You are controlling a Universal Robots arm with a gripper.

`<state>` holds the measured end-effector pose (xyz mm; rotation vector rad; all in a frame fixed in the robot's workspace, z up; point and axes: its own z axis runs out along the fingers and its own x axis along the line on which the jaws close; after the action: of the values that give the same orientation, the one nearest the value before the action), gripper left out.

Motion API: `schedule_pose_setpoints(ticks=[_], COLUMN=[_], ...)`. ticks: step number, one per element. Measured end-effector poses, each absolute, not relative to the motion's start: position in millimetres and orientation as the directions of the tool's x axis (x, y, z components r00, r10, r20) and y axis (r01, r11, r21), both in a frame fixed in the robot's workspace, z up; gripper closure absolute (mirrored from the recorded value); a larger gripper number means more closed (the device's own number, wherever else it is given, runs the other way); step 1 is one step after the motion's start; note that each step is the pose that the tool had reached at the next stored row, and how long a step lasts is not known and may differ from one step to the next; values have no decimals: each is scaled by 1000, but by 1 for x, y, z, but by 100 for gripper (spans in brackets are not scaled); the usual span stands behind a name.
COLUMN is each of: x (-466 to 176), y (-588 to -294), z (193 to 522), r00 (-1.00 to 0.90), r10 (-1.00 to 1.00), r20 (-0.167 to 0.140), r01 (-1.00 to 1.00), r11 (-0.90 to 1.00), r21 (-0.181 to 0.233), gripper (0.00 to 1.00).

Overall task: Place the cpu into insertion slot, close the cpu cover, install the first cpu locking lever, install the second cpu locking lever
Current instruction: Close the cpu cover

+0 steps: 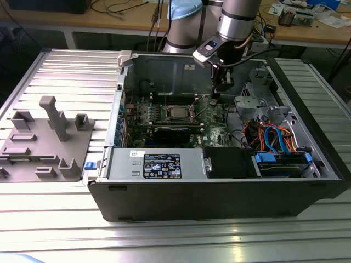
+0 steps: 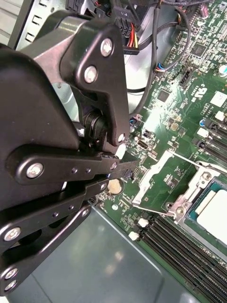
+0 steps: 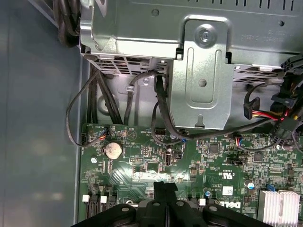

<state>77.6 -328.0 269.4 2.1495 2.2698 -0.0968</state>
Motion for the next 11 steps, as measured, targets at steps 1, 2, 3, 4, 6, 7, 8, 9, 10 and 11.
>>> schedule_pose_setpoints(ticks=[1,2,3,4,6,7,8,9,10,11], x=[78,78,78,78,78,78,78,78,78,78], y=[-328,-328,-328,-328,-328,-328,-328,-328,-328,-328], z=[269,268,267,267,266,266,265,265,264,264], r00=[-55,-55,-55,-55,-55,-55,-55,-55,-55,-55], r10=[997,997,997,997,997,997,997,997,997,997], r20=[-53,-53,-53,-53,-53,-53,-53,-53,-53,-53], r01=[998,998,998,998,998,998,998,998,998,998], r11=[53,53,53,53,53,54,53,53,53,53], r21=[-35,-35,-35,-35,-35,-35,-35,-35,-35,-35], gripper=[89,89,89,89,89,89,89,89,89,89])
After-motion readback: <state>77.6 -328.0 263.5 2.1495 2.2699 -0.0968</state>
